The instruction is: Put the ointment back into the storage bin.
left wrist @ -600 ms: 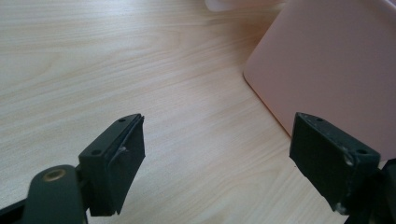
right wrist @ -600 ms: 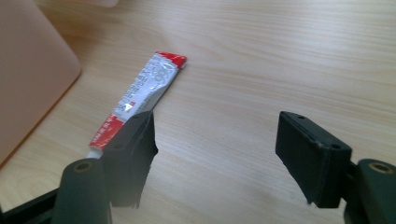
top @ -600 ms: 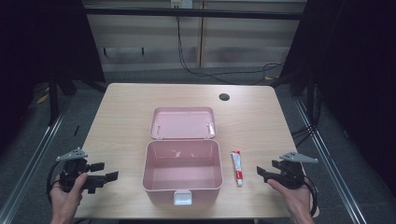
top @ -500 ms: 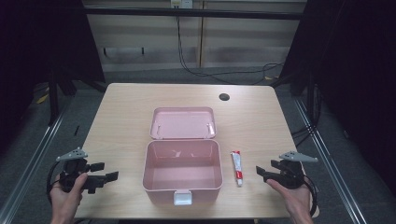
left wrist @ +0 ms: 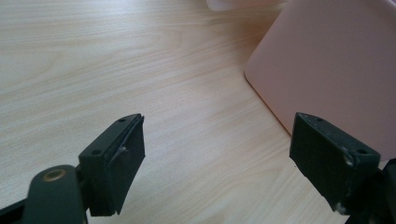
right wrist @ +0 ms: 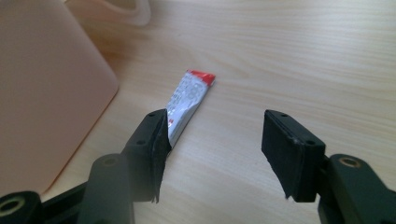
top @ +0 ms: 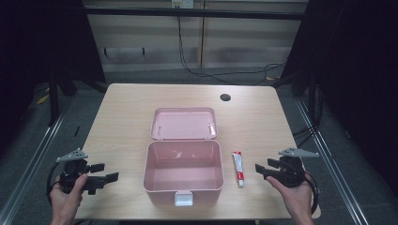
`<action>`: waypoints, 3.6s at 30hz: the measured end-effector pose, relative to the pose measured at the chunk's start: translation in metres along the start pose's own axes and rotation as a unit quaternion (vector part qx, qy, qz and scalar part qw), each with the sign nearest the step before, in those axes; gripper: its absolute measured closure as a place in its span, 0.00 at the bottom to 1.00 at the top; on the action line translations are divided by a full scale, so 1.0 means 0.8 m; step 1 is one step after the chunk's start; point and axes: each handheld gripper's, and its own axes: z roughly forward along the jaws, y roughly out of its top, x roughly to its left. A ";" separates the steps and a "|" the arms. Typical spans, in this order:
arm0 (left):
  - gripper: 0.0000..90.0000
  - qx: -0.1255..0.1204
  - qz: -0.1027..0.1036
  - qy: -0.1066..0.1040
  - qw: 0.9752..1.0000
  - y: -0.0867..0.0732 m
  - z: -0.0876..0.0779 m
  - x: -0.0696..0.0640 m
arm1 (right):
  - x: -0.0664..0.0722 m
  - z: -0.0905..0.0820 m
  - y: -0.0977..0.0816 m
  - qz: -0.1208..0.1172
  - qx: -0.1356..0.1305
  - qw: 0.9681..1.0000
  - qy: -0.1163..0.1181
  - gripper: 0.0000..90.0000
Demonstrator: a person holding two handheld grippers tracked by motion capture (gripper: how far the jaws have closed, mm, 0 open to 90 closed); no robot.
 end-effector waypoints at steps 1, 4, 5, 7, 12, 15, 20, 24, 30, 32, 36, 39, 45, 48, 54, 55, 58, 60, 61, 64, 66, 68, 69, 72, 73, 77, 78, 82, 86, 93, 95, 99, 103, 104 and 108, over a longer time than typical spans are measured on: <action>0.20 0.000 0.001 0.000 1.000 0.000 0.000 0.000 | 0.000 -0.001 0.003 0.005 -0.005 1.000 -0.002 0.46; 0.20 -0.002 -0.002 0.001 1.000 0.000 -0.001 0.000 | 0.000 -0.002 0.009 0.017 0.004 1.000 0.011 0.44; 0.20 -0.002 -0.002 0.001 1.000 0.000 -0.001 0.000 | 0.001 -0.002 0.011 0.019 0.008 1.000 0.017 0.45; 0.20 -0.002 -0.003 0.002 1.000 0.000 -0.001 0.001 | 0.002 -0.002 0.014 0.018 0.015 0.999 0.024 0.49; 0.20 -0.002 -0.003 0.002 1.000 0.000 -0.001 0.001 | 0.005 0.001 0.018 -0.011 0.049 0.998 0.024 0.56; 0.20 -0.003 -0.005 0.003 1.000 -0.001 -0.001 0.000 | 0.008 0.001 0.025 -0.019 0.060 0.998 0.022 0.62; 0.20 -0.003 -0.005 0.002 1.000 -0.001 -0.001 0.001 | 0.009 0.007 0.036 0.004 0.105 0.994 0.042 0.59; 0.20 -0.001 -0.004 0.001 1.000 -0.001 -0.001 0.001 | 0.014 0.014 0.040 0.003 0.138 0.990 0.043 0.52; 0.20 -0.001 -0.004 0.001 1.000 -0.001 -0.001 0.000 | 0.018 0.022 0.050 0.009 0.171 0.985 0.032 0.54; 0.20 -0.001 -0.004 0.001 1.000 -0.001 -0.001 0.001 | 0.018 0.024 0.052 0.015 0.183 0.982 0.037 0.54; 0.20 0.000 -0.003 0.000 1.000 -0.001 -0.001 0.001 | 0.019 0.028 0.058 0.023 0.204 0.978 0.040 0.58; 0.20 0.001 -0.001 -0.001 1.000 0.000 -0.001 0.001 | 0.024 0.032 0.062 0.012 0.226 0.973 0.040 0.60; 0.20 0.001 -0.002 0.000 1.000 -0.001 0.000 0.000 | 0.032 0.043 0.069 0.008 0.257 0.965 0.041 0.64; 0.20 0.002 0.000 0.001 1.000 0.000 0.000 0.001 | 0.034 0.052 0.072 0.007 0.276 0.960 0.037 0.65; 0.20 0.002 -0.002 0.000 1.000 -0.001 0.000 0.001 | 0.040 0.066 0.078 0.006 0.303 0.953 0.028 0.70; 0.20 0.002 -0.002 0.000 1.000 -0.001 0.000 0.001 | 0.040 0.067 0.079 0.007 0.308 0.951 0.026 0.70; 0.20 0.002 -0.004 -0.001 1.000 -0.001 0.001 0.000 | 0.043 0.074 0.083 0.006 0.318 0.948 0.019 0.71; 0.20 0.001 -0.004 -0.001 1.000 -0.001 0.000 0.000 | 0.045 0.078 0.084 0.007 0.327 0.945 0.017 0.71; 0.20 0.002 -0.004 -0.001 1.000 -0.001 0.000 0.000 | 0.046 0.081 0.085 0.008 0.334 0.942 0.015 0.71; 0.20 0.004 -0.002 -0.001 1.000 -0.001 0.001 0.000 | 0.047 0.088 0.086 0.011 0.342 0.940 0.012 0.72; 0.20 0.004 -0.002 -0.001 1.000 -0.001 0.001 0.000 | 0.048 0.092 0.085 0.011 0.347 0.938 0.009 0.72; 0.20 0.005 -0.002 -0.001 1.000 -0.001 0.001 0.001 | 0.050 0.097 0.085 0.015 0.351 0.936 0.008 0.72; 0.20 0.005 -0.002 -0.001 1.000 -0.001 0.001 0.001 | 0.051 0.099 0.085 0.014 0.354 0.935 0.006 0.72; 0.20 0.004 -0.003 -0.001 1.000 -0.001 0.000 0.000 | 0.053 0.107 0.084 0.015 0.365 0.931 0.000 0.72; 0.20 0.004 -0.003 -0.001 1.000 -0.001 0.000 0.000 | 0.053 0.109 0.084 0.016 0.368 0.930 -0.002 0.72; 0.20 0.004 -0.004 -0.002 1.000 -0.001 0.001 0.000 | 0.053 0.114 0.084 0.020 0.373 0.928 -0.002 0.72; 0.20 0.004 -0.004 -0.003 1.000 -0.001 0.001 0.000 | 0.053 0.117 0.084 0.021 0.374 0.927 -0.004 0.72; 0.20 0.005 -0.003 -0.002 1.000 -0.001 0.001 0.001 | 0.054 0.124 0.082 0.022 0.382 0.924 -0.009 0.71; 0.20 0.005 -0.002 -0.002 1.000 -0.001 0.001 0.001 | 0.056 0.131 0.080 0.020 0.389 0.921 -0.018 0.71; 0.20 0.005 -0.003 -0.002 1.000 -0.001 0.001 0.001 | 0.055 0.137 0.077 0.017 0.391 0.920 -0.023 0.74; 0.20 0.005 -0.003 -0.002 1.000 -0.001 0.001 0.001 | 0.055 0.137 0.077 0.018 0.393 0.919 -0.025 0.75; 0.20 0.005 -0.003 -0.003 1.000 -0.001 0.001 0.001 | 0.054 0.141 0.077 0.015 0.396 0.918 -0.026 0.77; 0.20 0.004 -0.003 -0.001 1.000 -0.001 0.000 0.001 | 0.055 0.146 0.075 0.009 0.403 0.915 -0.033 0.78; 0.20 0.002 -0.005 -0.001 1.000 -0.001 0.001 0.000 | 0.056 0.146 0.075 0.006 0.403 0.915 -0.034 0.78; 0.20 0.004 -0.003 -0.002 1.000 -0.001 0.000 0.000 | 0.056 0.147 0.075 0.002 0.402 0.915 -0.033 0.79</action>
